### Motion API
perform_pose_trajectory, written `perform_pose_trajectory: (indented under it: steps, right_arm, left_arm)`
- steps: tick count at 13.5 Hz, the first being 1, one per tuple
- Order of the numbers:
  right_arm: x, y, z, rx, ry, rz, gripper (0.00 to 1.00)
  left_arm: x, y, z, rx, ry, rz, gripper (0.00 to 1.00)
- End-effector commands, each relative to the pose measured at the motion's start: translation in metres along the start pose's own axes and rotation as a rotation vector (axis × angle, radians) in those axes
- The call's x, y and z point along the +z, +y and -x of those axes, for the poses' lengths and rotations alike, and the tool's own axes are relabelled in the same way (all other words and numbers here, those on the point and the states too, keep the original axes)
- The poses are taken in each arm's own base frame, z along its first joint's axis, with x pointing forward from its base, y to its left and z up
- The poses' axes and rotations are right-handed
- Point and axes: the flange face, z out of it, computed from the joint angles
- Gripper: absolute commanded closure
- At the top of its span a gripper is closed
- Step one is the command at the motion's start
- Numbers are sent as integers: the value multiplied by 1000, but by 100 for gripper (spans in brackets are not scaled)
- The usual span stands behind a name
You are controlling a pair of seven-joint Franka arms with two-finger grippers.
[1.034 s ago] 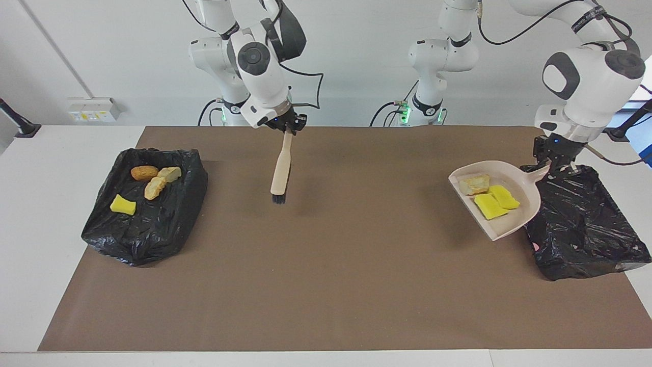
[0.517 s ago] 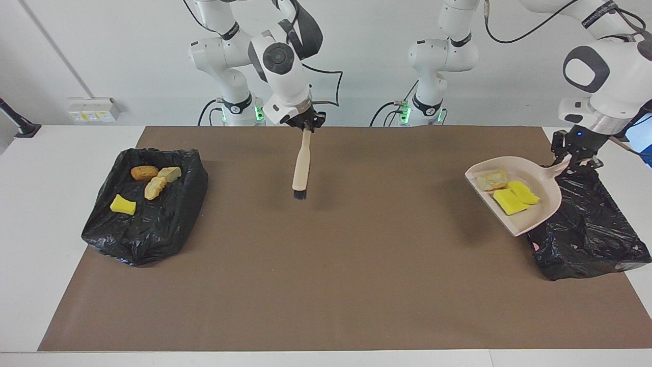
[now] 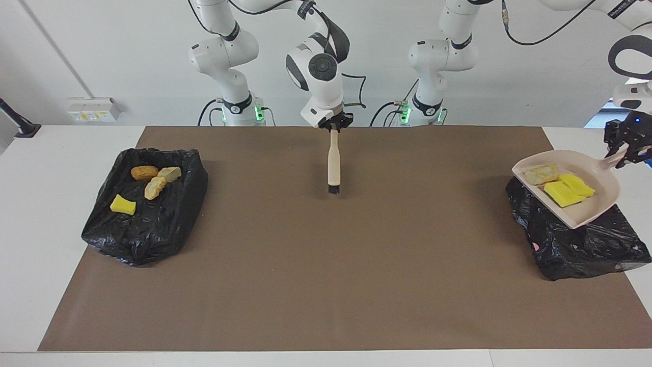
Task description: Sweep and dump trash in bin
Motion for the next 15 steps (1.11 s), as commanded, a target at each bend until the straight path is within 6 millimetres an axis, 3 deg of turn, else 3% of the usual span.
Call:
perform_pose_trajectory:
  steps: [1, 5, 6, 7, 8, 9, 10, 12, 15]
  right_arm:
    - [10, 1, 0, 29, 13, -20, 100]
    - [22, -3, 4, 27, 18, -17, 100]
    - [22, -4, 3, 20, 22, -21, 95]
    - [23, -3, 3, 19, 19, -19, 67]
    - [23, -3, 3, 23, 19, -19, 26]
    - [22, -4, 3, 20, 22, -17, 0]
    - [20, -6, 1, 17, 26, -16, 0]
    - [7, -9, 1, 12, 42, -25, 0]
    - [-31, 0, -5, 23, 85, -45, 0]
  left_arm:
    - [-5, -13, 11, 89, -149, -2, 100]
    - [11, -34, -14, 266, -361, 37, 100]
    - [23, -39, -20, 303, -393, 41, 100]
    - [32, -40, -21, 332, -424, 48, 100]
    - [33, -42, -21, 363, -464, 58, 100]
    - [32, -46, -27, 401, -508, 77, 100]
    - [27, -54, -44, 463, -561, 88, 100]
    - [22, -58, -54, 488, -651, 95, 100]
    - [11, -58, -69, 434, -717, 113, 100]
